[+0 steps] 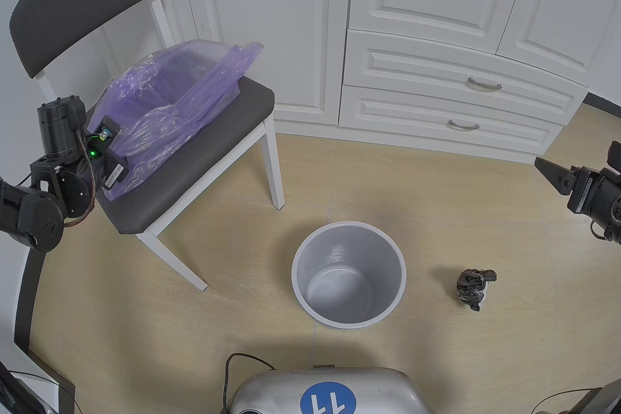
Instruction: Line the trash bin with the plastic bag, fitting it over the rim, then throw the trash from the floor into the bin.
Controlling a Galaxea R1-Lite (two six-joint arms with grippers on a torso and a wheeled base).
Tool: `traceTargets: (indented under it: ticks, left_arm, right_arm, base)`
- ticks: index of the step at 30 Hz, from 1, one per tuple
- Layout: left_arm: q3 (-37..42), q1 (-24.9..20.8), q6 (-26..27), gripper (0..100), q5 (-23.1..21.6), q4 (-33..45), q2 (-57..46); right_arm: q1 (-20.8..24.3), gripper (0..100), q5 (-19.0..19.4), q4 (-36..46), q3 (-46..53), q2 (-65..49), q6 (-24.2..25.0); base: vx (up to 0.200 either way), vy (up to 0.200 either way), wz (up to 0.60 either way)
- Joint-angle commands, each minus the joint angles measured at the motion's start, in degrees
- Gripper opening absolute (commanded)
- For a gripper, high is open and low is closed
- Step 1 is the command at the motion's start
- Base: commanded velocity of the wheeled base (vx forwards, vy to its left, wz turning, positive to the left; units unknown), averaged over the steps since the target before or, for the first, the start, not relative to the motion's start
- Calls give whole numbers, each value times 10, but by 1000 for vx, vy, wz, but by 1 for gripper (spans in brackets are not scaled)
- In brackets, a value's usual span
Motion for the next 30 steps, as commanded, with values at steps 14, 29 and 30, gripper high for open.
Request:
traceTargets:
  ticks: [14, 29, 30]
  left_arm:
    - [-67, -25, 17, 100, -6, -73, 39]
    - [-63, -23, 16, 0, 0, -72, 40]
    - [-62, -23, 16, 0, -1, -73, 39]
  right_arm:
    - [-3, 100, 2, 0, -7, -7, 2]
    - [-3, 100, 4, 0, -6, -9, 1]
    - [-3, 100, 6, 0, -7, -8, 2]
  base:
    - [0, 0, 0]
    - [0, 0, 0]
    - [0, 0, 0]
